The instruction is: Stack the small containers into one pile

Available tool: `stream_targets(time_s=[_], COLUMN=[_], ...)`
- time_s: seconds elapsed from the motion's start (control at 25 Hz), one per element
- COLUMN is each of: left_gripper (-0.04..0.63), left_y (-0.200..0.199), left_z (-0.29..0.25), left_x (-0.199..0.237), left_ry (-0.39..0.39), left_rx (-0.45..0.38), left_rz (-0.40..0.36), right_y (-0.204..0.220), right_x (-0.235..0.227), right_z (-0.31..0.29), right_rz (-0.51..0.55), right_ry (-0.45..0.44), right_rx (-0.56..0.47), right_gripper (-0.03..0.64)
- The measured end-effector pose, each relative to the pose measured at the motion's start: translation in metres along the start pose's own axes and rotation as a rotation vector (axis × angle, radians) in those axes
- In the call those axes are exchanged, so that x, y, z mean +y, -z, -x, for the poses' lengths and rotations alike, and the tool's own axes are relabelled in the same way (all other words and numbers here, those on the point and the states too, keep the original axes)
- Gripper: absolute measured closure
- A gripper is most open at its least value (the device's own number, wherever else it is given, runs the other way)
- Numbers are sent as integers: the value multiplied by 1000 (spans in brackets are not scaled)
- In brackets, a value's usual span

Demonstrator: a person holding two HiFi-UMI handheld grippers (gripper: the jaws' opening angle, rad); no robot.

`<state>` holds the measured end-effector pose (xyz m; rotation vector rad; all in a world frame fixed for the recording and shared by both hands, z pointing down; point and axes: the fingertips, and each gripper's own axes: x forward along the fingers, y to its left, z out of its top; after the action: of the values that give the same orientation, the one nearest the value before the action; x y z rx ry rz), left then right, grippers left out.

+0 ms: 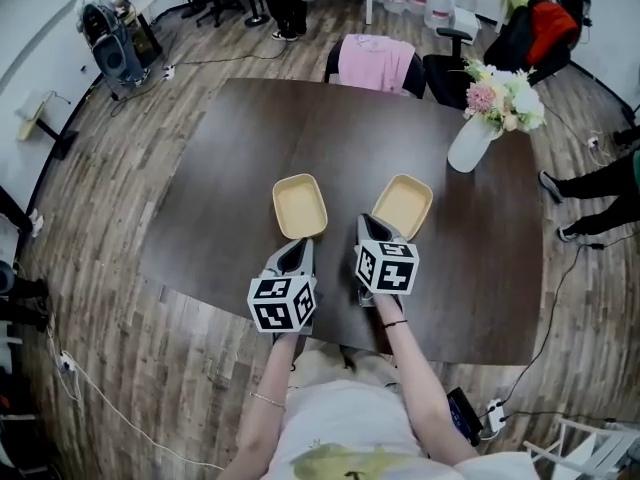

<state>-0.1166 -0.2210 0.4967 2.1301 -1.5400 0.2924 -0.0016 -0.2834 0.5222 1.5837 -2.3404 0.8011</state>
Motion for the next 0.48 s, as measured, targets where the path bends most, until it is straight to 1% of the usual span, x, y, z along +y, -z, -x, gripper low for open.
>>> stream_targets(time_s=[0.2, 0.48], left_gripper=[571, 571], left_y=[5, 4], left_z=[2, -2], left_x=[23, 59], left_ry=[-35, -56], left_rx=[17, 41], left_rz=[20, 56], right_y=[8, 13], right_x=[26, 53], right_z=[-21, -53], right_rz=[21, 44], right_ry=[-72, -100], right_rx=[31, 67], right_gripper=[594, 592])
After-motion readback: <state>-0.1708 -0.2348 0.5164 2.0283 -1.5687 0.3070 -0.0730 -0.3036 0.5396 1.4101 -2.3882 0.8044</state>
